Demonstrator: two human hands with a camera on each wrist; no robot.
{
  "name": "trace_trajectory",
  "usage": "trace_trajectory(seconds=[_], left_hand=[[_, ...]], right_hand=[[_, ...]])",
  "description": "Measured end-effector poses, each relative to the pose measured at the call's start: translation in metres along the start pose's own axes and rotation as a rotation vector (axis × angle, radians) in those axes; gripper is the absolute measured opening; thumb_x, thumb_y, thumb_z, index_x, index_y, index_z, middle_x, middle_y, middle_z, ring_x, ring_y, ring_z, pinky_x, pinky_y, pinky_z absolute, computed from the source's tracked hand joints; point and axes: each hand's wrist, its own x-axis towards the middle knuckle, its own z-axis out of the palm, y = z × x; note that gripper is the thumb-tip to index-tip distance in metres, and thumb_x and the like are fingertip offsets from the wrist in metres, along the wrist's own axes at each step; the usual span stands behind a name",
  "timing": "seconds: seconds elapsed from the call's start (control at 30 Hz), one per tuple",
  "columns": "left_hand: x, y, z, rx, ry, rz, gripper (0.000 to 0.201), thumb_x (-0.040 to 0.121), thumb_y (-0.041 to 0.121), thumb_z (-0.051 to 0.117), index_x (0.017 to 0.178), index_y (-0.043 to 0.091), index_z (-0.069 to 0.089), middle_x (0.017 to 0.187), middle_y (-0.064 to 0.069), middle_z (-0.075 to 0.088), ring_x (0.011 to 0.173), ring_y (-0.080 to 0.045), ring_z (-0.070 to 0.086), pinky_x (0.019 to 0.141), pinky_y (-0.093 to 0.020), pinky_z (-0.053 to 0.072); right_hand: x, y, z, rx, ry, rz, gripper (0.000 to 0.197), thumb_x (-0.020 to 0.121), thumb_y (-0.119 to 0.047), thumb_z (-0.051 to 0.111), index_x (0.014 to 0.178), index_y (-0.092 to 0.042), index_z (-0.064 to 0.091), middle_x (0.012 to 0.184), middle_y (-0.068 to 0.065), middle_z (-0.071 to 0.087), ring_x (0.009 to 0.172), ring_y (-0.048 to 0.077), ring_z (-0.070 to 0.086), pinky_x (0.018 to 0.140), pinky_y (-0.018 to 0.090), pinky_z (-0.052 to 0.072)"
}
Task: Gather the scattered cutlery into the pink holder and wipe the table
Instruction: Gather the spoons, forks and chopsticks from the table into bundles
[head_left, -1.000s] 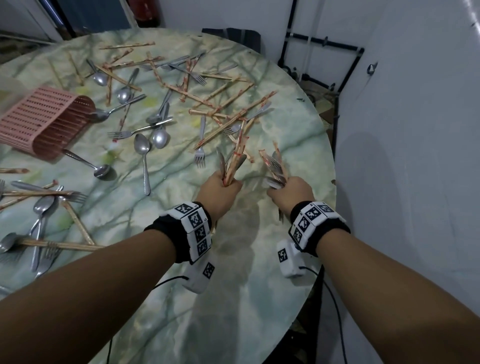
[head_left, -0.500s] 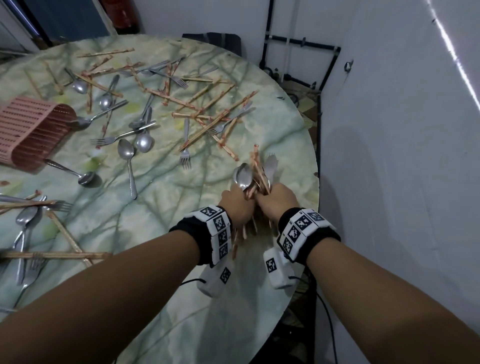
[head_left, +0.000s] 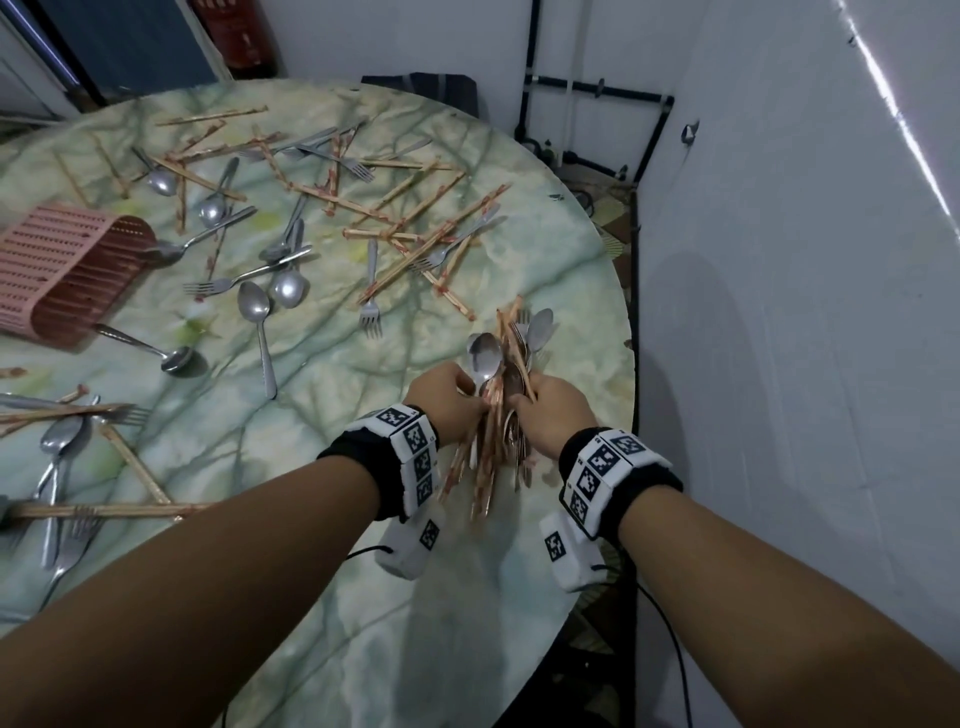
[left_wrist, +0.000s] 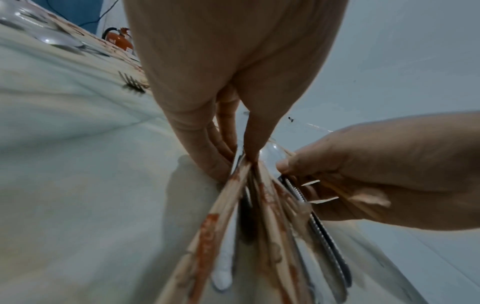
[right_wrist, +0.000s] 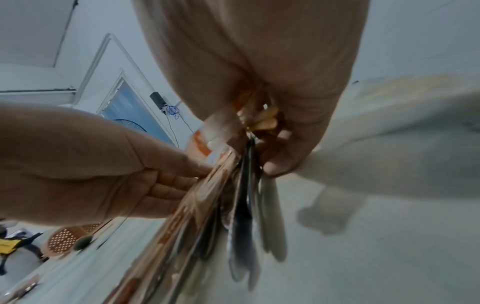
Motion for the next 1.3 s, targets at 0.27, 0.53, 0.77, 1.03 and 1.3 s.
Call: trace_trajectory(seconds=[0.27,0.53,0.77,1.03,1.3], left_hand=[[-0.004,-0.007,-0.004,0.017,-0.009,0.03,0.04,0.091,0.044,0.072,0.082,0.005,0.072,0.081,-0.013,0.073,0.074,-0.026,0.066,0.075,-0.039,0.055],[-0.014,-0.011,-0.018,0.101,0.015,0.011,0.05,0.094,0.052,0.062,0.12,0.009,0.056,0.113,-0.009,0.062,0.103,-0.026,0.059,0.077,-0.03,0.039],[-0.027,-0.035,-0.035,-0.042,0.07,0.045,0.045,0.094,0.045,0.065,0.126,0.014,0.056,0.11,-0.005,0.066,0.097,-0.022,0.063,0.078,-0.032,0.05],[-0.082,-0.088,-0.086,-0.049,0.212,0.081,0.032,0.095,0.029,0.063,0.125,0.021,0.054,0.099,0.004,0.064,0.087,-0.016,0.063,0.073,-0.031,0.051],[-0.19,-0.216,-0.137,-0.114,0.459,-0.2,0.036,0.095,0.032,0.064,0.127,0.02,0.051,0.105,-0.002,0.064,0.084,-0.021,0.064,0.07,-0.035,0.053]], right_hand=[[-0.01,-0.001,0.003,-0.055,0.033,0.079,0.053,0.098,-0.052,0.048,0.132,-0.011,0.051,0.132,0.015,0.035,0.122,0.036,0.042,0.105,0.042,0.042],[-0.022,0.002,0.005,-0.091,0.225,-0.02,0.061,0.09,-0.044,0.061,0.138,-0.016,0.036,0.129,0.011,0.027,0.119,0.036,0.035,0.104,0.047,0.042],[-0.04,-0.016,0.01,-0.133,0.369,-0.242,0.047,0.092,-0.04,0.06,0.133,-0.02,0.049,0.126,0.012,0.037,0.112,0.03,0.036,0.099,0.041,0.04],[-0.064,-0.075,0.052,0.171,-0.15,-0.52,0.038,0.097,-0.038,0.062,0.13,-0.02,0.052,0.125,0.001,0.05,0.107,0.011,0.053,0.095,0.032,0.049],[-0.104,-0.129,0.121,0.002,-0.461,-0.572,0.054,0.097,-0.043,0.062,0.142,-0.019,0.045,0.138,0.007,0.048,0.116,0.014,0.053,0.104,0.036,0.046]])
